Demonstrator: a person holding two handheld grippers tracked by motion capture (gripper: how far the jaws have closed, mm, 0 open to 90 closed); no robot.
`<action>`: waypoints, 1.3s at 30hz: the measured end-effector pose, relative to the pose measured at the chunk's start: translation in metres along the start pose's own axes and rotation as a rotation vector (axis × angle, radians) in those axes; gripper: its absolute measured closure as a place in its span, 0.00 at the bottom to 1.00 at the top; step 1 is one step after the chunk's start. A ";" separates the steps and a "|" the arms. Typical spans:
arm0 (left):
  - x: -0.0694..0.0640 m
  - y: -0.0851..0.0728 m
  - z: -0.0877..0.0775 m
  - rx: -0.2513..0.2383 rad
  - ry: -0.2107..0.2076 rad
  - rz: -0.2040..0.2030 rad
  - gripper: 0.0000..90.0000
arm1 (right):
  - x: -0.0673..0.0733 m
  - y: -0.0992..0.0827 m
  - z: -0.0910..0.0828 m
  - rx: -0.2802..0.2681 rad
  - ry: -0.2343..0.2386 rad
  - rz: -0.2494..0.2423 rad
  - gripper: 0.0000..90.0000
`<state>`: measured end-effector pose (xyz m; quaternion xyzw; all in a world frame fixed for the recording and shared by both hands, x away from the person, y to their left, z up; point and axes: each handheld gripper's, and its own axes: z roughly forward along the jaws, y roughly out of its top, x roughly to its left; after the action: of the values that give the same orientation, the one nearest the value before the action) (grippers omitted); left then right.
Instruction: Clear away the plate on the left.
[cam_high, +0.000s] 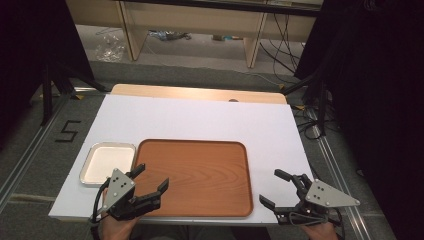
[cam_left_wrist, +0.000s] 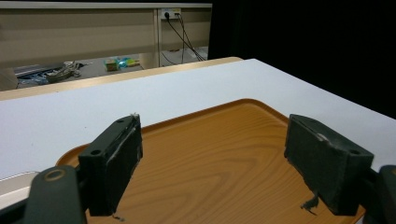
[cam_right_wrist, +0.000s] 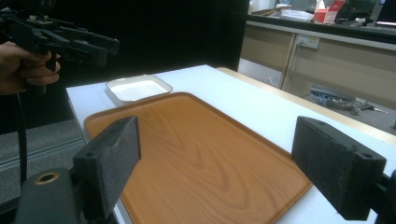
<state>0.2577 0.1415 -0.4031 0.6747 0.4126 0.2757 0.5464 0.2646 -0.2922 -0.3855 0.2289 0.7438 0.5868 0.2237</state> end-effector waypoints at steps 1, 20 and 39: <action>0.000 0.000 0.000 0.000 0.000 0.000 0.21 | 0.000 0.000 0.000 0.000 0.000 0.000 0.18; 0.006 0.000 0.002 0.017 0.012 -0.009 0.21 | 0.000 0.000 0.000 0.018 0.018 0.000 0.19; 0.025 -0.003 0.010 0.080 0.038 -0.020 0.21 | 0.001 0.001 0.000 0.022 0.022 0.000 0.19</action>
<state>0.2779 0.1583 -0.4109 0.6866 0.4403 0.2665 0.5136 0.2643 -0.2914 -0.3850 0.2246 0.7526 0.5812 0.2130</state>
